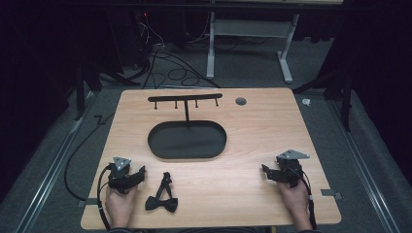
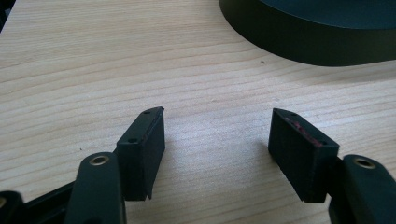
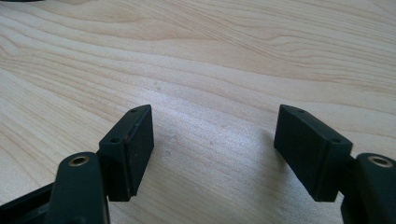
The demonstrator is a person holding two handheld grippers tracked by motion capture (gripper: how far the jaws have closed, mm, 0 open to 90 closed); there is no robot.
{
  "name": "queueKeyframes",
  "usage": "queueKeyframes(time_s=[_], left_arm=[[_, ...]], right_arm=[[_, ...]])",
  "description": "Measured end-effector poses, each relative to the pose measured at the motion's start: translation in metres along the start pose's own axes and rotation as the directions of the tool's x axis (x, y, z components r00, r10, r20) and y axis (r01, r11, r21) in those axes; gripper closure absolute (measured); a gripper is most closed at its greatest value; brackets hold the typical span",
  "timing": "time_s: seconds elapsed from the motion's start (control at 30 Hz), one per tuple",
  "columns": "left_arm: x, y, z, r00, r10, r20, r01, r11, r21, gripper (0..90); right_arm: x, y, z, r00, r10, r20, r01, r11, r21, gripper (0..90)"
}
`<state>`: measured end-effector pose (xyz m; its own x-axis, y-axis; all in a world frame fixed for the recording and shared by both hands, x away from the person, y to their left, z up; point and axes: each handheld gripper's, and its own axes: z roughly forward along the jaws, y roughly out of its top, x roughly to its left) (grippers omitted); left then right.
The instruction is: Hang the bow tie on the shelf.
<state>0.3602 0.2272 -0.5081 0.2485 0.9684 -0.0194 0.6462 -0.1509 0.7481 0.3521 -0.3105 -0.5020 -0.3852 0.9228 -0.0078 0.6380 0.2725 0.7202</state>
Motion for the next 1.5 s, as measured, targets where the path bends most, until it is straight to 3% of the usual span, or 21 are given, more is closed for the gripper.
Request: queueKeyframes(time_s=[0.9,1.13,1.3,1.5], left_arm=[[-0.001,0.000,0.000,1.0000,0.007,0.003,-0.007,1.0000,-0.002,39.5],[-0.003,0.001,-0.002,0.9995,0.027,-0.016,-0.027,0.9996,0.004,43.0],[-0.006,0.005,-0.008,0.9998,0.010,0.014,-0.010,0.9999,-0.011,43.7],[-0.014,0.013,-0.016,0.9984,0.039,0.042,-0.037,0.9989,-0.029,44.0]], right_arm=[[0.000,0.000,0.000,1.0000,-0.004,0.000,0.004,1.000,0.000,29.7],[0.000,0.000,0.000,1.0000,-0.004,0.001,0.004,1.000,0.000,29.7],[0.000,0.000,0.000,1.0000,-0.003,0.001,0.003,1.000,0.000,29.7],[0.000,0.000,0.000,1.0000,-0.004,0.001,0.004,1.000,0.000,29.6]])
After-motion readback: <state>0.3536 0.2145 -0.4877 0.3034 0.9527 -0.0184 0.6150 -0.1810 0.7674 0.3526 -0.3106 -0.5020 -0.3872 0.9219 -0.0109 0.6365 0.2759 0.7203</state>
